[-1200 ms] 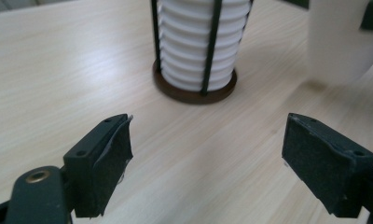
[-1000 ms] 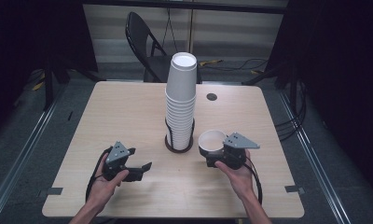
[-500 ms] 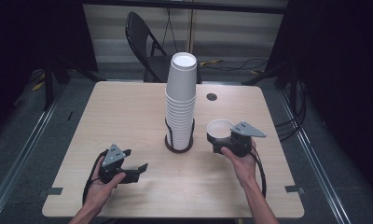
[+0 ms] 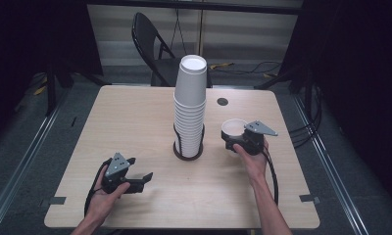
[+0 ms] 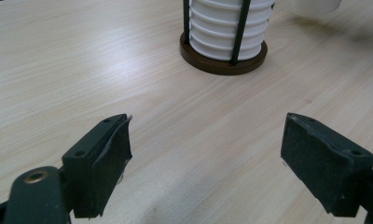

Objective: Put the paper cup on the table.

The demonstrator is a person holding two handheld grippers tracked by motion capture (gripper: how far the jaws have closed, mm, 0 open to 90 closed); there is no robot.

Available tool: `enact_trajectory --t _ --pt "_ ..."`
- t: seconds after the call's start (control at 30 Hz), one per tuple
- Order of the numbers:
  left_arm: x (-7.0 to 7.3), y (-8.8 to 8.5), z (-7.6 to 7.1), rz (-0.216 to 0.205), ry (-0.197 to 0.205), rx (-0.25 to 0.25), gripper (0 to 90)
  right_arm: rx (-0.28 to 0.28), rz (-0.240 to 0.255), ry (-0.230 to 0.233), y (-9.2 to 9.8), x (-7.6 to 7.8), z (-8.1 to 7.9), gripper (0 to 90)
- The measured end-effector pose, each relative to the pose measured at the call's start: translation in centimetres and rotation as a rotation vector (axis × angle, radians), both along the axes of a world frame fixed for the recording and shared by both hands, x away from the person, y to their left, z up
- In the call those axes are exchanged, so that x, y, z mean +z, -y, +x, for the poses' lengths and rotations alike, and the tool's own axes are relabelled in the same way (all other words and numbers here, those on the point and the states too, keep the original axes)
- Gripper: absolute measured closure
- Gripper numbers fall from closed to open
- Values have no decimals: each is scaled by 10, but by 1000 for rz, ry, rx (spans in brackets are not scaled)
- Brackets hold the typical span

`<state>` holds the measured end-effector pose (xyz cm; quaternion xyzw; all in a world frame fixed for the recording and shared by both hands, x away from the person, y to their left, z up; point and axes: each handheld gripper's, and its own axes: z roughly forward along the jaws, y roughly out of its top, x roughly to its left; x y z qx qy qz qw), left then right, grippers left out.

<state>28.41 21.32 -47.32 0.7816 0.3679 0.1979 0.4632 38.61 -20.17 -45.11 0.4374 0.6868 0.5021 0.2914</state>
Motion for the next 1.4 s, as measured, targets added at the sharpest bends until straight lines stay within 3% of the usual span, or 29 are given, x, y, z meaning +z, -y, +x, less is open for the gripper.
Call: enact_trajectory --t 0.2,0.3,0.43,0.73,1.0,1.27,1.4 --pt "0 0 0 -2 2 4 158 -39 20 7 -1 -10 8 103" --pt "-1 -1 1 2 2 1 158 -35 23 26 -4 -10 8 102" --pt "-1 -2 0 0 1 6 158 -33 19 10 -3 -15 8 102" --pt "-1 -3 -1 4 1 7 159 -33 14 -7 0 -16 -4 96" --pt "-1 -2 0 5 0 4 160 -45 6 -48 7 -19 -10 104" --pt "-1 -3 0 7 2 5 159 -49 16 -135 9 -26 -10 118" --pt "-1 -3 0 7 3 7 159 -46 2 -157 10 -27 -12 124"
